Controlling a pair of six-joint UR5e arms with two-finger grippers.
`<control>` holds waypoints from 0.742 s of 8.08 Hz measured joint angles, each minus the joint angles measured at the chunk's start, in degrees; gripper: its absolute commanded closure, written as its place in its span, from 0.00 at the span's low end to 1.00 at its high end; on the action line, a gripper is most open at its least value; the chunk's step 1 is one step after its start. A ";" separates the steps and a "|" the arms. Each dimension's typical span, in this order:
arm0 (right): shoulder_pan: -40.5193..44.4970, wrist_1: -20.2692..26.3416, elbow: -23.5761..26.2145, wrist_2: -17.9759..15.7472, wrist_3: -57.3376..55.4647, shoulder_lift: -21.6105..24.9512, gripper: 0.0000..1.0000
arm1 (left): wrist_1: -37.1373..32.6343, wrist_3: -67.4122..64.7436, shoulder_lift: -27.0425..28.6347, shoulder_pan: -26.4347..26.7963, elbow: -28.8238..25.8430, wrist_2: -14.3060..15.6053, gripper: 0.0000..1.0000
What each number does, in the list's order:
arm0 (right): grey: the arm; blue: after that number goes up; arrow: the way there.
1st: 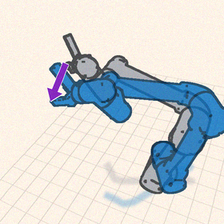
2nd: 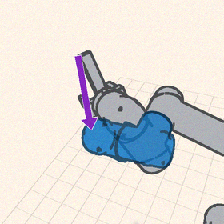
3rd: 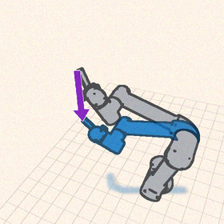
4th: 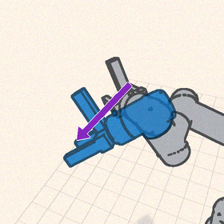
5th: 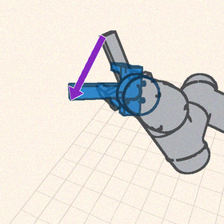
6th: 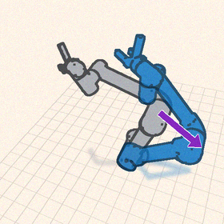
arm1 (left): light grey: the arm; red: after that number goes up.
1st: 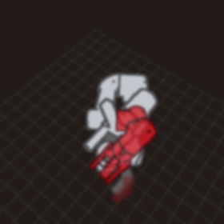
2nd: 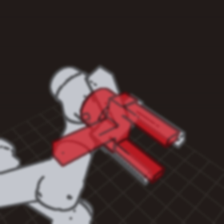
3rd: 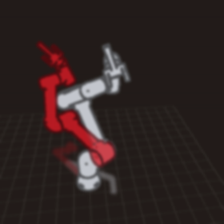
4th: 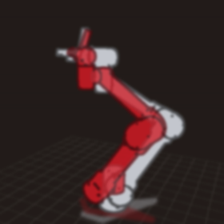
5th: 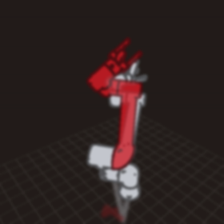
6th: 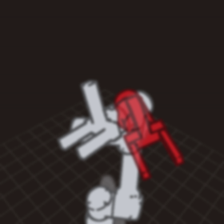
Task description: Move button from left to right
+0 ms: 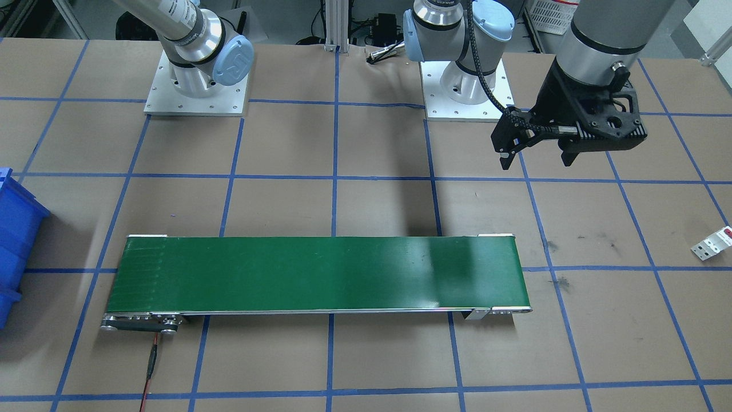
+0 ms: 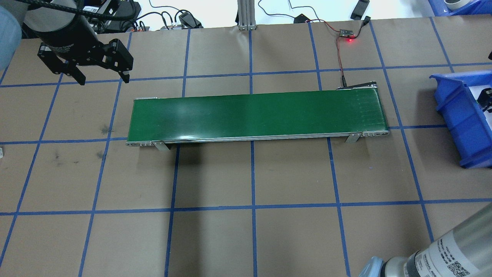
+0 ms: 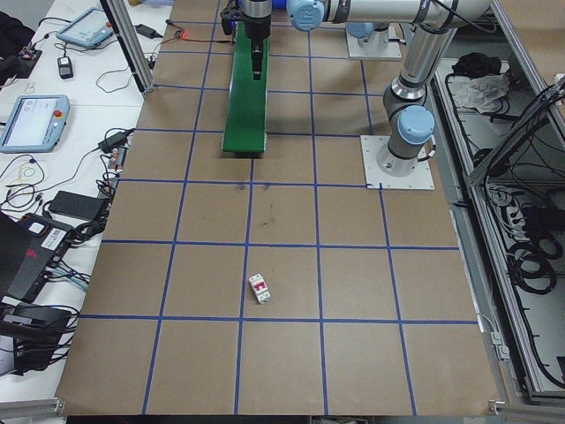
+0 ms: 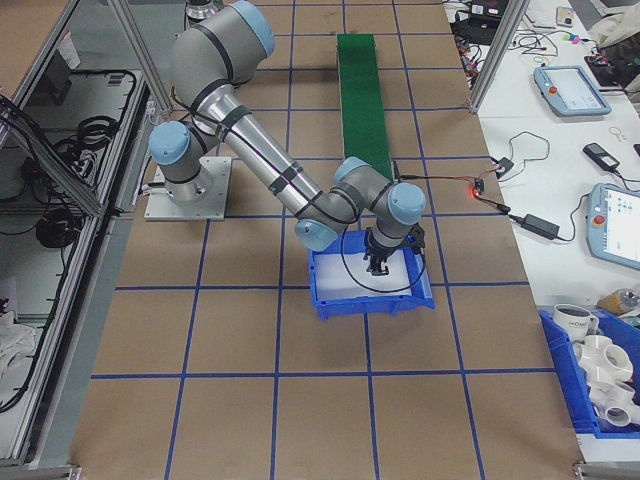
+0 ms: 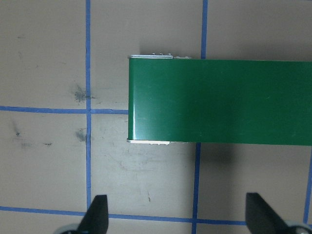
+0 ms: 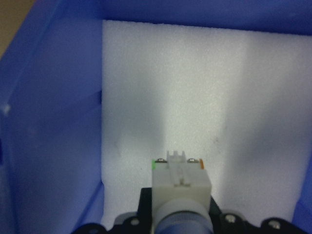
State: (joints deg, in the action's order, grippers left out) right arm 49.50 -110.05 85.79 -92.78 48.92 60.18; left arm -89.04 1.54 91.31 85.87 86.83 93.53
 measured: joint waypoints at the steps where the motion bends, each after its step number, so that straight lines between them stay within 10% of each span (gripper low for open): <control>1: -0.02 -0.61 0.79 0.07 -0.03 -0.43 0.75 | 0.01 0.02 0.01 0.00 0.00 -0.01 0.00; 5: -0.02 -4.67 2.88 -0.72 0.01 -1.16 0.63 | 0.01 -0.14 0.80 -2.43 0.01 -0.13 0.00; 6: -0.02 -5.66 3.15 -1.86 0.03 -1.32 0.45 | 0.01 -0.10 1.10 -4.42 0.04 -0.12 0.00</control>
State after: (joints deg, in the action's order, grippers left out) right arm 49.48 -115.71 88.95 -94.64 48.94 58.86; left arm -89.03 1.45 92.41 81.44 86.88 93.40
